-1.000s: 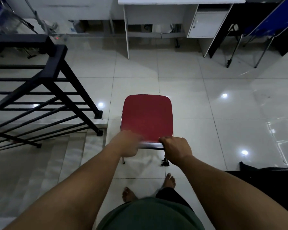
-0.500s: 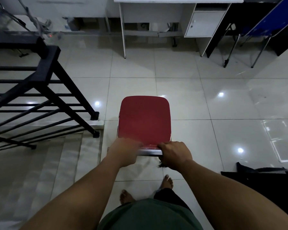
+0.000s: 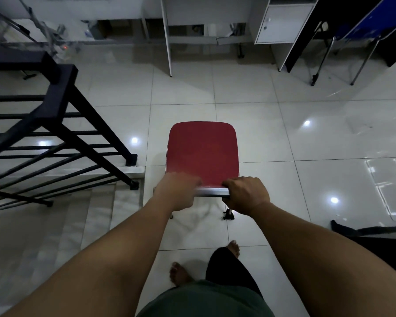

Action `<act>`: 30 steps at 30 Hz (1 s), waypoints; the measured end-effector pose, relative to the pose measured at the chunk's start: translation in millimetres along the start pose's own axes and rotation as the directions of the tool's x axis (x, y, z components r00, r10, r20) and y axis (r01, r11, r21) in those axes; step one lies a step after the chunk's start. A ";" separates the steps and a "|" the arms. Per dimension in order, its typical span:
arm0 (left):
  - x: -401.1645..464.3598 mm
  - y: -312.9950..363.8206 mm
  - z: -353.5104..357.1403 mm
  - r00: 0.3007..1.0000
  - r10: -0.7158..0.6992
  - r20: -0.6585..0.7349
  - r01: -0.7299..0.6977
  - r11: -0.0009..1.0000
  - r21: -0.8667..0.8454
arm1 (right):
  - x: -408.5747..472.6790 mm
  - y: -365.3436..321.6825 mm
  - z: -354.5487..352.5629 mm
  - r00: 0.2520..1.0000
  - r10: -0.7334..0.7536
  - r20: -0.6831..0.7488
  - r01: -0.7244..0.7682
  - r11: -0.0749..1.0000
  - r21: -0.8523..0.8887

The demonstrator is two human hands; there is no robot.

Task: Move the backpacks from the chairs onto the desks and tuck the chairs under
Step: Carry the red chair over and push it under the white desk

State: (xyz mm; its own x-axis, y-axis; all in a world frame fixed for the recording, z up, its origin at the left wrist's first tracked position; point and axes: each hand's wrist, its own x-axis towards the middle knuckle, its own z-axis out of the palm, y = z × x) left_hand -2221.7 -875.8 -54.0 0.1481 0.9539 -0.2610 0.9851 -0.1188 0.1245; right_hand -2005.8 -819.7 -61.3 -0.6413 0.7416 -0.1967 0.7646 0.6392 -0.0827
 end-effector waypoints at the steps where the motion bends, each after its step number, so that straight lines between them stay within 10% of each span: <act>1: 7.3 -1.9 -2.6 1.000 -0.001 0.004 0.001 1.000 -0.003 | 5.5 3.2 -1.8 1.000 0.002 -0.005 -0.002 1.000 0.001; 30: 183.6 -24.3 -59.5 0.993 -0.112 0.024 0.114 0.989 -0.096 | 152.0 116.8 -53.1 1.000 -0.015 -0.005 0.015 1.000 0.004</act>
State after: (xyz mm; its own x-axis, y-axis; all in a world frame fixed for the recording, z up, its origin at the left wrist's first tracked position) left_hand -2223.6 -681.3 -48.0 0.0388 0.9544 -0.2961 0.9825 0.0176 0.1855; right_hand -2017.4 -621.5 -49.0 -0.6531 0.7328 -0.1908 0.7550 0.6496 -0.0894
